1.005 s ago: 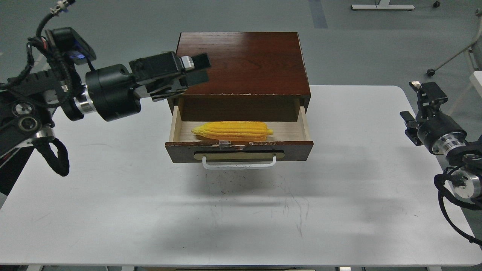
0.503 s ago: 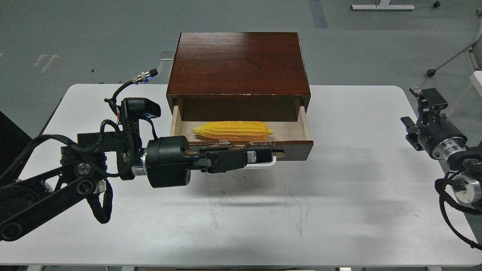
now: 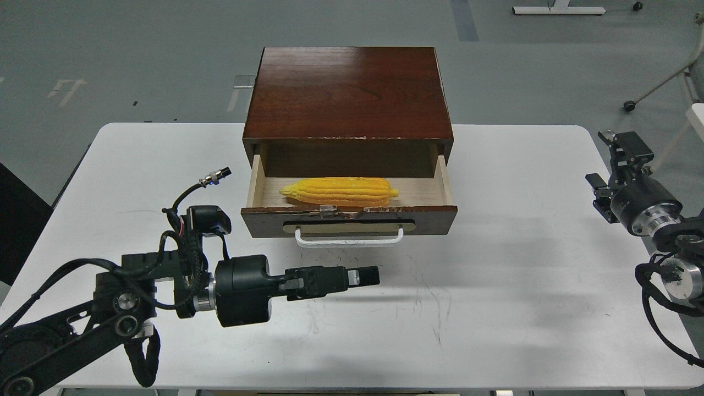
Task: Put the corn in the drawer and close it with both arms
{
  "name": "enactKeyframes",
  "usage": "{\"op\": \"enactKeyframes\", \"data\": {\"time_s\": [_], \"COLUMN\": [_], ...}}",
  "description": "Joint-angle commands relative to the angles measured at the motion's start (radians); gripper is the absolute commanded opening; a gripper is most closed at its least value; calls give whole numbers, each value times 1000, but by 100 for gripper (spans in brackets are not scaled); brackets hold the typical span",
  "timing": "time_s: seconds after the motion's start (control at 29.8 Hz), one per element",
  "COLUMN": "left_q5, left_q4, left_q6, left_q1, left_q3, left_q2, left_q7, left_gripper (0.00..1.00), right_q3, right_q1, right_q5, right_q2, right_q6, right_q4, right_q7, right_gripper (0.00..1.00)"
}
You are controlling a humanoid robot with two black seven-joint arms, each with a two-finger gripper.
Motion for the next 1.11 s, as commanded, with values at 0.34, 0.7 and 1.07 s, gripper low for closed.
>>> {"op": "enactKeyframes", "data": {"time_s": [0.34,0.7,1.07], "left_q5": [-17,-17,-22], "left_q4": [12,82,110], "left_q6": [0,67,116], "left_q1": [84,81,81], "left_q3": [-1,-6,-9], "left_q2": [-5,-51,-53], "left_q7": [35,131,188], "left_gripper": [0,0,0], "right_q3": [-3,-3,-3], "right_q1": [-1,0,-1], "right_q5": [0,0,0], "right_q2": [14,14,14], "right_q6": [-4,-6,-6], "right_q4": [0,0,0], "right_q7": [0,0,0], "right_gripper": [99,99,99]}}
